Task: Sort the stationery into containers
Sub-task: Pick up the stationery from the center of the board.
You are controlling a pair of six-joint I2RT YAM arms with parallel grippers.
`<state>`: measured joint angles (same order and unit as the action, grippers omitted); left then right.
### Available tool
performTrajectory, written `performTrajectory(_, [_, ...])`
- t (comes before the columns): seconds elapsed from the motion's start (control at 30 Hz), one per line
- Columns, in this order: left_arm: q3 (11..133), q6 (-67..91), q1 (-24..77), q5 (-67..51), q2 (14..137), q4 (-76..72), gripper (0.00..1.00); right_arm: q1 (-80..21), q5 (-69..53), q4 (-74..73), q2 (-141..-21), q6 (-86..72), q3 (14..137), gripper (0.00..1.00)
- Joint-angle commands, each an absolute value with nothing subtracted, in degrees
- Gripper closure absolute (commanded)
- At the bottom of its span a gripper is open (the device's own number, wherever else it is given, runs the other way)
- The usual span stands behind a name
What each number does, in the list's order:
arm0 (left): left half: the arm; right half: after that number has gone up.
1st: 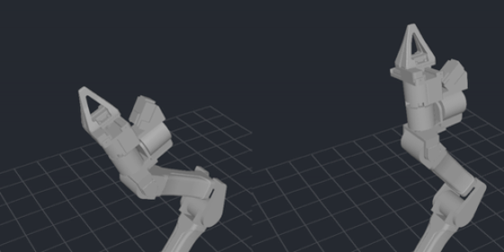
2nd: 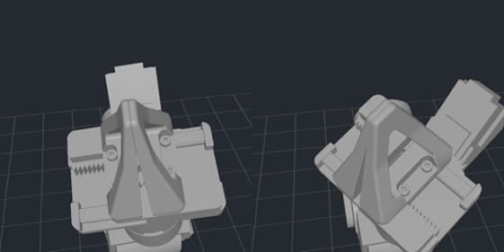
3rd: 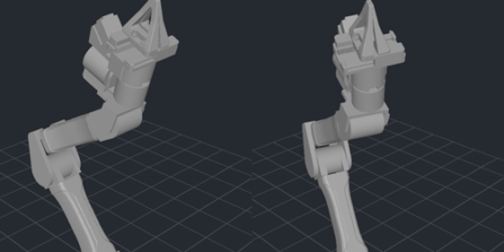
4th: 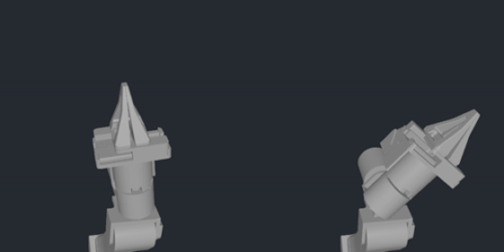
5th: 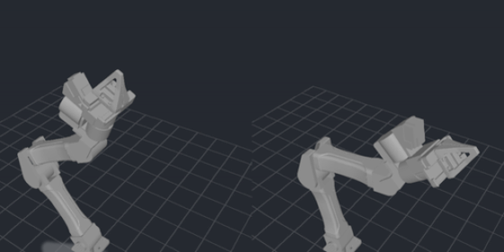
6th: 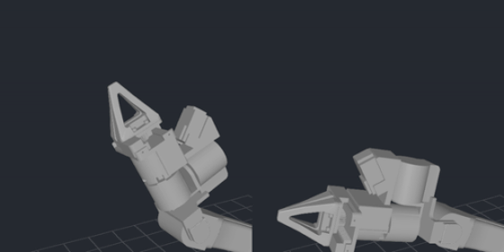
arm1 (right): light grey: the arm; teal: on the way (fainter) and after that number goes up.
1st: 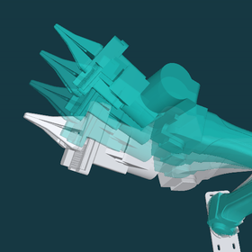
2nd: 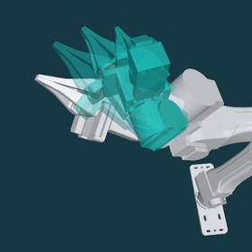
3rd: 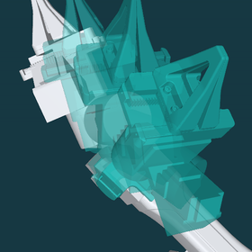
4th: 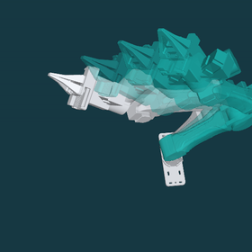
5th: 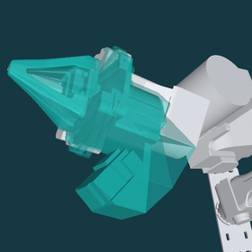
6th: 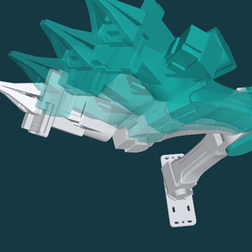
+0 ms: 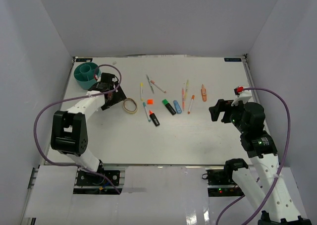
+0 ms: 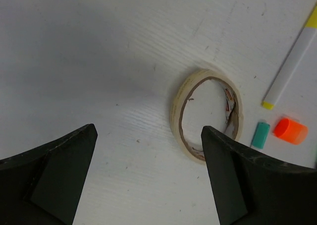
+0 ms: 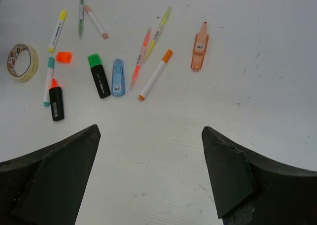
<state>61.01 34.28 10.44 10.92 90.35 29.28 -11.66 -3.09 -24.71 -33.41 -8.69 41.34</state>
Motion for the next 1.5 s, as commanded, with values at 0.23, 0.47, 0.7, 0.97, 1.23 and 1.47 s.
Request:
performTrajectory(0.23, [70.4, 30.5, 10.6, 8.2, 99.8, 25.7, 0.03, -12.0, -6.6, -23.3, -35.8, -8.8, 40.8, 0.10])
performTrajectory(0.47, [67.8, 29.4, 12.8, 11.6, 102.3, 25.7, 0.11, -12.0, -6.9, -22.3, -36.2, -8.7, 40.0, 0.10])
performTrajectory(0.7, [68.6, 29.3, 14.1, 13.4, 105.8, 25.6, 0.20, -12.0, -7.0, -22.1, -35.7, -8.5, 40.0, 0.10])
performTrajectory(0.97, [69.2, 29.1, 14.1, 15.4, 107.0, 25.1, 0.32, -12.1, -7.3, -21.4, -34.5, -8.4, 39.2, 0.10])
performTrajectory(1.23, [67.9, 28.5, 14.1, 17.0, 105.4, 23.3, 0.51, -12.8, -6.9, -21.3, -33.0, -8.1, 38.8, 0.10])
performTrajectory(1.47, [66.9, 26.8, 14.0, 19.4, 101.8, 19.7, 0.75, -14.2, -4.9, -21.3, -31.0, -7.6, 38.1, 0.10])
